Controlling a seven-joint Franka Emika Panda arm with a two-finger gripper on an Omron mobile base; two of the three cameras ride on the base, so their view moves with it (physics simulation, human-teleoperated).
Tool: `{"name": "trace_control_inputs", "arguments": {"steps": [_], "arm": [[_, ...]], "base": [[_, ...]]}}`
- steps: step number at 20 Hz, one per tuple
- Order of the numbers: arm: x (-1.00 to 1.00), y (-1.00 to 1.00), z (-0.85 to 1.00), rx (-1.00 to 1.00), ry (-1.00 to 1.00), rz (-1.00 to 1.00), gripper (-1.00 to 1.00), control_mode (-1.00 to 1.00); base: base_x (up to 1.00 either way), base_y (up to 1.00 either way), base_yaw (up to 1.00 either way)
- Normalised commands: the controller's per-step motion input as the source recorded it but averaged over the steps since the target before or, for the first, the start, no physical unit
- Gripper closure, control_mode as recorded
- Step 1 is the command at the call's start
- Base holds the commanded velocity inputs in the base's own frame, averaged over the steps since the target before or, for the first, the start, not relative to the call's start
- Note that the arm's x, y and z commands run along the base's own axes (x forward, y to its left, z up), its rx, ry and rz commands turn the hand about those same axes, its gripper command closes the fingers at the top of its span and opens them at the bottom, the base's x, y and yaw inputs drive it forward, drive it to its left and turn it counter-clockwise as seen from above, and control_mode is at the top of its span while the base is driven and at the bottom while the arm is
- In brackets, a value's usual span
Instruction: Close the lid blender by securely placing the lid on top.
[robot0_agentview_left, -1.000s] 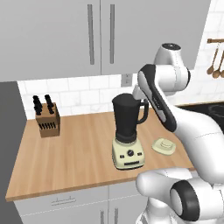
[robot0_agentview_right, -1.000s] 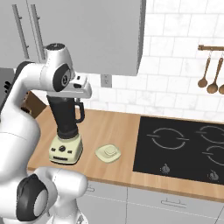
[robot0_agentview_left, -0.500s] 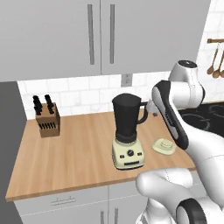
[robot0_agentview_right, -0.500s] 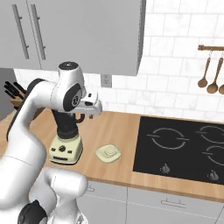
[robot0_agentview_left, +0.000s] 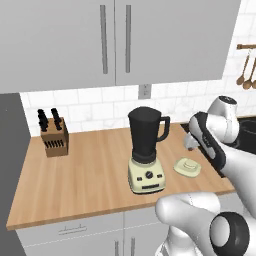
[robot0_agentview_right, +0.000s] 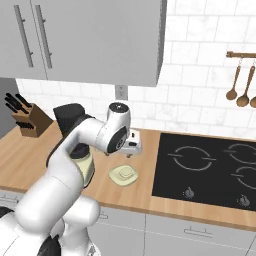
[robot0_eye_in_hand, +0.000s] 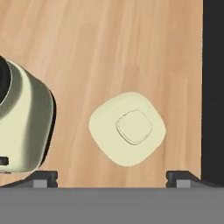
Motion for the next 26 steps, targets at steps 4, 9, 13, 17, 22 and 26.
{"name": "trace_control_inputs", "arguments": {"steps": [4, 9, 13, 17, 22, 26], "arm": [[0.65, -0.15, -0.67, 0.00, 0.08, 0.23, -1.00, -1.00], [0.36, -0.01, -0.52, -0.01, 0.07, 0.17, -1.00, -1.00], [0.43, 0.00, -0.46, 0.00, 0.11, 0.14, -1.00, -1.00], [0.15, 0.00, -0.46, -0.03, 0.05, 0.10, -1.00, -1.00], [-0.26, 0.00, -0.32, -0.04, 0.00, 0.06, -1.00, -1.00], [-0.24, 0.01, -0.33, -0.07, 0.00, 0.09, -1.00, -1.00]], "base": [[0.00, 0.00, 0.00], [0.00, 0.00, 0.00], [0.00, 0.00, 0.00], [0.00, 0.00, 0.00], [0.00, 0.00, 0.00], [0.00, 0.00, 0.00]]}}
